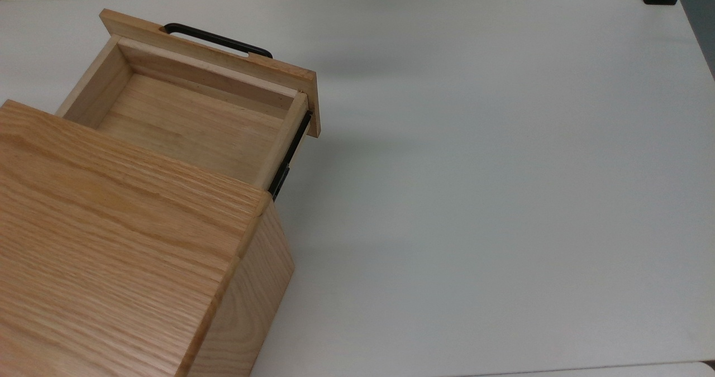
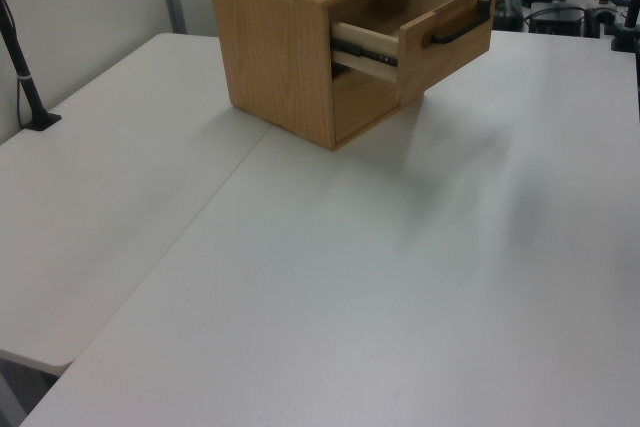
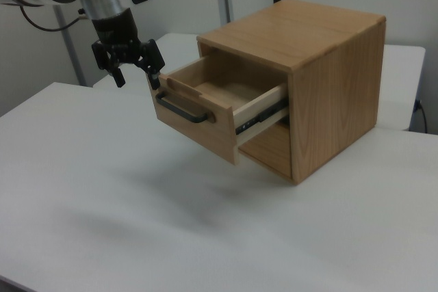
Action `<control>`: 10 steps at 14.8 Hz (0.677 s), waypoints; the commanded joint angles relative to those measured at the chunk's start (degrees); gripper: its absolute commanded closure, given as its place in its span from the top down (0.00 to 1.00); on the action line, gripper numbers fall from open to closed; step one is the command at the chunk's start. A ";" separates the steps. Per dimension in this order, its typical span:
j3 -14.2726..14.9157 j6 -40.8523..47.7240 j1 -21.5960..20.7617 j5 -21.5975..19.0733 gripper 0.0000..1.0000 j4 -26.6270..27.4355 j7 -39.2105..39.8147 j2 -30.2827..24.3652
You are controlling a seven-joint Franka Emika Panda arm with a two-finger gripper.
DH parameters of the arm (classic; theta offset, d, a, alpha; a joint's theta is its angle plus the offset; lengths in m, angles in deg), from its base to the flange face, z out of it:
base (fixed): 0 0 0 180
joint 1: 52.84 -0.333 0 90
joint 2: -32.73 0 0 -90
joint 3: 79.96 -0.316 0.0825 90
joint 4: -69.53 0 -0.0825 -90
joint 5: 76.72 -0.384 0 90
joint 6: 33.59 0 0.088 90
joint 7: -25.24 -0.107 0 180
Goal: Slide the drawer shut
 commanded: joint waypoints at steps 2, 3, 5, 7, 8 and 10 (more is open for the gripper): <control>0.15 2.85 -0.31 0.13 1.00 -1.27 -0.53 0.43; 0.15 3.29 -0.31 0.13 1.00 -1.28 -0.53 0.43; 0.15 3.38 -0.31 0.13 1.00 -1.36 -0.62 0.43; 0.15 3.38 -0.31 0.13 1.00 -1.36 -0.62 0.43; 0.15 3.38 -0.31 0.13 1.00 -1.36 -0.62 0.43; 0.15 3.47 -0.31 0.13 1.00 -1.36 -0.53 0.34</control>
